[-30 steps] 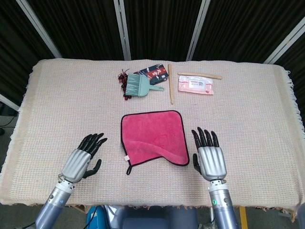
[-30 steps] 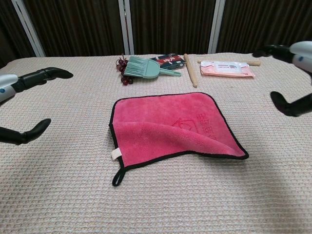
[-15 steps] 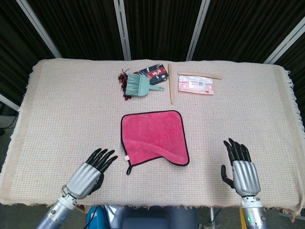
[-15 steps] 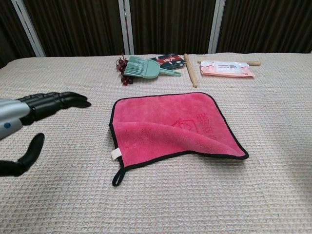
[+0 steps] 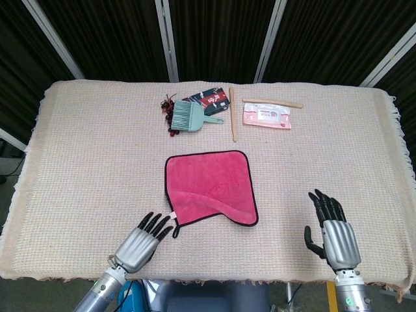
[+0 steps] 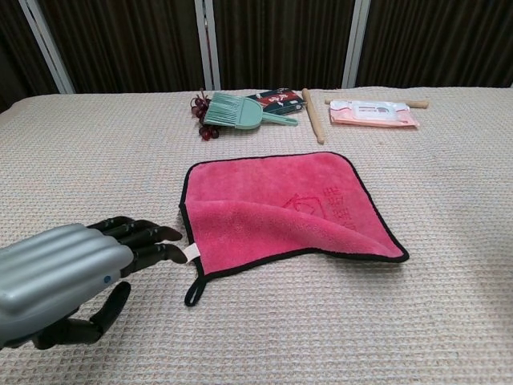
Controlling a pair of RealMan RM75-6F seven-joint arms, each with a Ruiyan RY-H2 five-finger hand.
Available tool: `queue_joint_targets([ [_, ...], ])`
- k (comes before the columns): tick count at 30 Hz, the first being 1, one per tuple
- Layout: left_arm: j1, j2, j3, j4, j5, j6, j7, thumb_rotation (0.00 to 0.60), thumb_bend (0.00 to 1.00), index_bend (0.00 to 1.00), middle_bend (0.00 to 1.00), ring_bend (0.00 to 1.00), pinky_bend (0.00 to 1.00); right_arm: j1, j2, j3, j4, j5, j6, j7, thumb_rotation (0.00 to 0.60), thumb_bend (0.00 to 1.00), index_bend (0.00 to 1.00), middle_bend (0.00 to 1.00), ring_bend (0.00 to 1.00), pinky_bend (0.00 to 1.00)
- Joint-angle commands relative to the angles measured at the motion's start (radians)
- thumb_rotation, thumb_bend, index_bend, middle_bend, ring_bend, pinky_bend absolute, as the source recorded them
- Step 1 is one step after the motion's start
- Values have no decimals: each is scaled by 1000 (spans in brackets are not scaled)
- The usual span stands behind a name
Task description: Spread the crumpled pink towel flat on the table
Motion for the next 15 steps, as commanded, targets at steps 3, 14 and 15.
queue_joint_targets([
  [3, -36, -103, -62, 45, -136, -32, 126, 600, 861, 141, 39, 0, 0, -13, -5, 16, 10, -7, -24, 15, 600, 583, 0, 0, 0, 0],
  [14, -77, -219, -109, 128, -195, -29, 161, 600, 861, 88, 1, 0, 0, -40, 1, 37, 8, -34, -49, 24, 600, 582, 0, 0, 0, 0],
  [15, -79, -227, -110, 133, -193, -27, 158, 600, 861, 85, 1, 0, 0, -43, 2, 39, 8, -34, -52, 25, 600, 582, 0, 0, 0, 0],
])
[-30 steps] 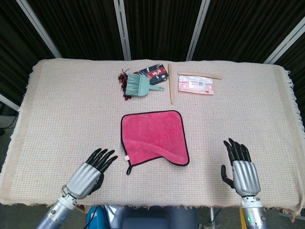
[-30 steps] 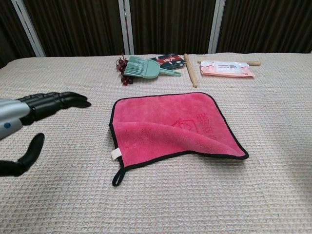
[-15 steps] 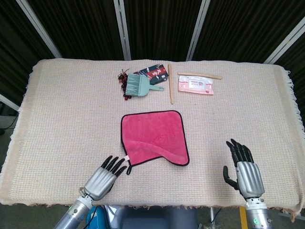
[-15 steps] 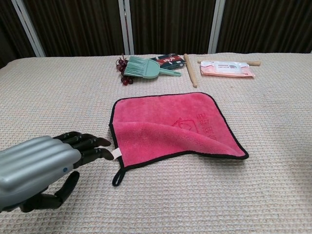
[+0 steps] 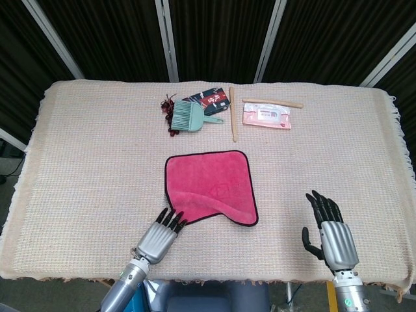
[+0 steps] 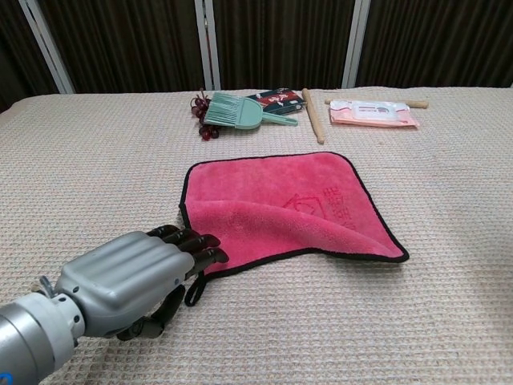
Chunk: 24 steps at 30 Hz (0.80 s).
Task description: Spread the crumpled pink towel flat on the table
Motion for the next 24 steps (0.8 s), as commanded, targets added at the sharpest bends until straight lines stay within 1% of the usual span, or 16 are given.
queue_joint_targets([
  [1, -11, -28, -8, 22, 0, 3, -9, 600, 861, 85, 1, 0, 0, -6, 4, 8, -2, -1, -10, 7, 600, 582, 0, 0, 0, 0],
  [6, -18, -54, -6, 62, 2, 12, -17, 600, 861, 85, 2, 0, 0, -15, 11, 18, -4, -7, -28, 16, 600, 582, 0, 0, 0, 0],
  [12, -22, -71, 0, 97, -25, 14, -23, 600, 861, 85, 10, 0, 0, -27, 14, 34, -4, -13, -46, 26, 600, 582, 0, 0, 0, 0],
  [17, -22, -64, 8, 93, -38, 14, -43, 600, 862, 97, 22, 0, 0, -38, 23, 42, -9, -17, -56, 38, 600, 583, 0, 0, 0, 0],
  [21, -22, -45, 30, 83, -26, 17, -49, 600, 862, 98, 23, 0, 0, -46, 26, 49, -12, -27, -61, 41, 600, 583, 0, 0, 0, 0],
  [24, -19, -26, 57, 71, -6, 19, -63, 600, 863, 99, 23, 0, 0, -53, 25, 57, -13, -29, -65, 43, 600, 582, 0, 0, 0, 0],
])
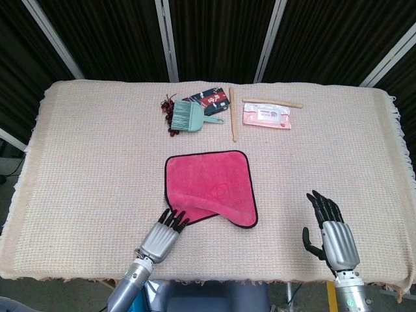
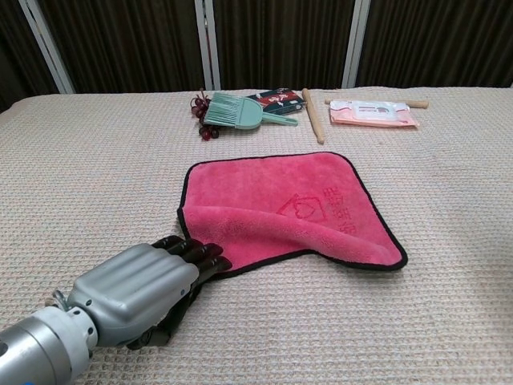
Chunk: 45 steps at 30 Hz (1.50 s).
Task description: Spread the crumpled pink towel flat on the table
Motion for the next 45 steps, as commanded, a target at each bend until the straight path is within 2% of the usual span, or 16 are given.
queue_joint_targets([
  [1, 3, 21, 28, -11, 24, 3, -14, 600, 862, 99, 23, 0, 0, -6, 0, 6, -1, -1, -4, 2, 600, 582, 0, 0, 0, 0],
  [9, 22, 69, 100, -20, 94, 12, -71, 600, 863, 99, 23, 0, 0, -18, 2, 17, -5, -13, -21, 0, 600, 583, 0, 0, 0, 0],
  [18, 42, 103, 151, -19, 154, 17, -135, 600, 863, 99, 23, 0, 0, -32, 2, 32, -7, -16, -34, -2, 600, 582, 0, 0, 0, 0],
  [41, 76, 173, 216, -48, 267, 26, -202, 600, 864, 99, 24, 0, 0, -60, -3, 55, -10, -42, -62, -19, 600, 582, 0, 0, 0, 0],
  [45, 83, 186, 214, -52, 281, 32, -220, 600, 811, 98, 21, 0, 0, -63, -4, 57, -10, -44, -70, -25, 600, 582, 0, 0, 0, 0],
])
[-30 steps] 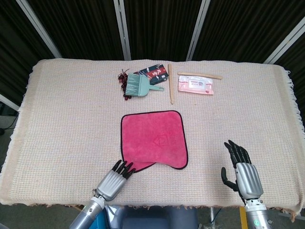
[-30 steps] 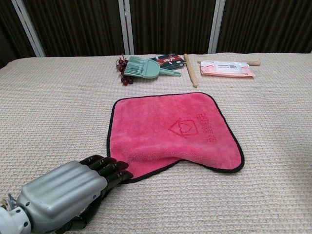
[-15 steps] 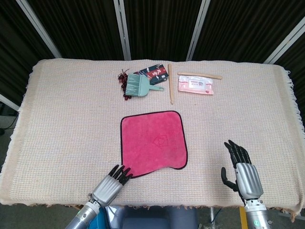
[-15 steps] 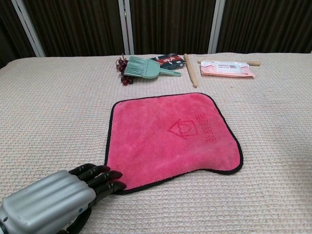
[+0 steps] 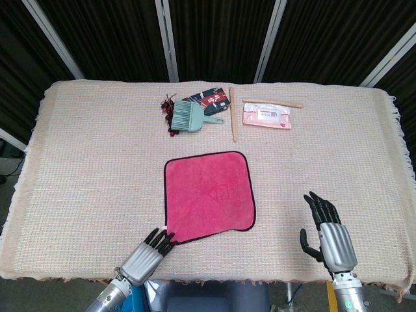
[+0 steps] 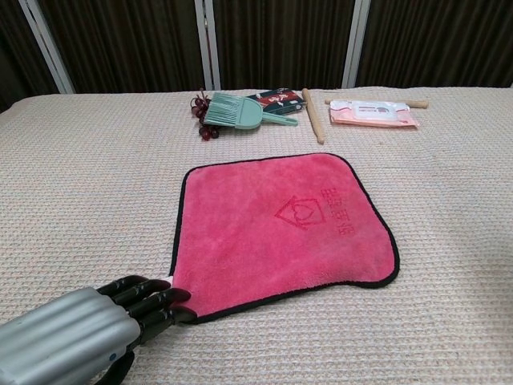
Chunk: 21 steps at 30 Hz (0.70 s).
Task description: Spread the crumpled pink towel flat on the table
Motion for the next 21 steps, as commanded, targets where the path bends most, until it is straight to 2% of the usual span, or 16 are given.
queue_joint_targets([
  [1, 5, 8, -3, -4, 14, 7, -16, 600, 767, 96, 19, 0, 0, -2, -1, 2, 1, -2, -4, -4, 600, 582, 0, 0, 0, 0],
  [6, 11, 33, -6, -23, 77, 36, -85, 600, 481, 76, 5, 0, 0, -4, -7, 7, 5, -2, -12, -9, 600, 582, 0, 0, 0, 0],
  [9, 12, 56, -5, -45, 121, 56, -120, 600, 369, 74, 5, 0, 0, -4, -9, 9, 9, -8, -17, -17, 600, 583, 0, 0, 0, 0],
  [13, 21, 97, -7, -81, 193, 109, -170, 600, 172, 73, 5, 0, 0, -2, -11, 12, 21, -12, -26, -33, 600, 582, 0, 0, 0, 0],
  [16, 39, 136, -12, -118, 241, 168, -209, 600, 120, 72, 4, 0, 0, 0, -6, 9, 23, -12, -41, -40, 600, 585, 0, 0, 0, 0],
  [21, 83, 227, -9, -177, 293, 279, -264, 600, 108, 60, 0, 0, 0, 10, 9, -6, 52, -31, -77, -59, 600, 588, 0, 0, 0, 0],
])
